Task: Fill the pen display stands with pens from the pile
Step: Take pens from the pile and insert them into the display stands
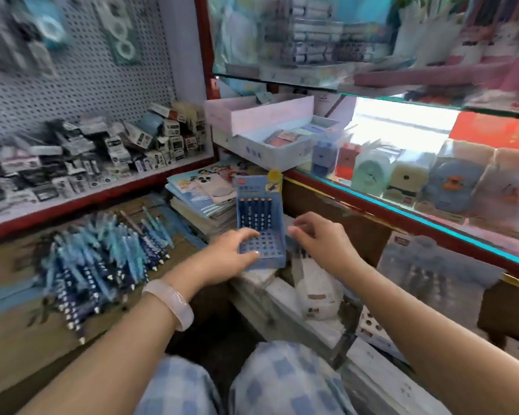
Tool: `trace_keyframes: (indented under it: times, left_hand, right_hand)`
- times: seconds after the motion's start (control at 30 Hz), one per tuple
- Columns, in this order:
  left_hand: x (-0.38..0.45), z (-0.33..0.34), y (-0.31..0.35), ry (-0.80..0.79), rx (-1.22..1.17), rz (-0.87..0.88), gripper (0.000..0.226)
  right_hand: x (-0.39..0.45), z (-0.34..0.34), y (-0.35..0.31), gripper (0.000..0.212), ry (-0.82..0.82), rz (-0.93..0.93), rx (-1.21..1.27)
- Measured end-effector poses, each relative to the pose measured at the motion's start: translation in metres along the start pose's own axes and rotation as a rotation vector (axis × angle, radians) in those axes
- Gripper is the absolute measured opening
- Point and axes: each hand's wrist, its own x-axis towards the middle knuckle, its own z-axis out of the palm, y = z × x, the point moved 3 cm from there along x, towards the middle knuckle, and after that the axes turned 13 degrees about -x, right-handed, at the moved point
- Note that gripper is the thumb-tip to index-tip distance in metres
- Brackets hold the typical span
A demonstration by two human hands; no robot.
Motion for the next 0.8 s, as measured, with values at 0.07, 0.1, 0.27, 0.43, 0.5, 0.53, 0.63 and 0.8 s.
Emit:
trace_keyframes:
  times: [0.07, 0.1, 0.27, 0.43, 0.5, 0.53, 0.63, 0.8]
  left_hand:
    - [-0.009, -0.024, -0.030, 0.056, -0.039, -0.065, 0.045]
    - [-0.014, -0.036, -0.046, 0.073, -0.055, -0.096, 0.046]
    - [-0.038, -0.093, -0.119, 0.166, -0.093, -0.268, 0.047]
    - [-0.062, -0.136, -0.192, 0.316, -0.146, -0.425, 0.044]
    - [-0.069, -0.150, -0.221, 0.383, -0.158, -0.479, 0.044]
    - [-0.071, -0.154, -0.230, 0.398, -0.156, -0.495, 0.044]
    - [-0.075, -0.175, -0.254, 0.489, -0.172, -0.549, 0.043]
    - [-0.067, -0.213, -0.293, 0.677, -0.139, -0.670, 0.032]
  right_hand:
    - [0.013, 0.031, -0.030, 0.033, -0.080, -0.057, 0.003]
    - [0.020, 0.046, -0.046, 0.034, -0.122, -0.087, -0.010]
    - [0.045, 0.113, -0.118, 0.037, -0.282, -0.182, 0.021]
    - [0.060, 0.175, -0.185, 0.040, -0.400, -0.263, 0.057]
    - [0.064, 0.201, -0.205, 0.040, -0.453, -0.295, 0.064]
    - [0.064, 0.209, -0.210, 0.040, -0.465, -0.302, 0.065]
    - [0.076, 0.231, -0.223, 0.038, -0.491, -0.312, 0.094]
    - [0.094, 0.252, -0.221, 0.034, -0.423, -0.301, 0.164]
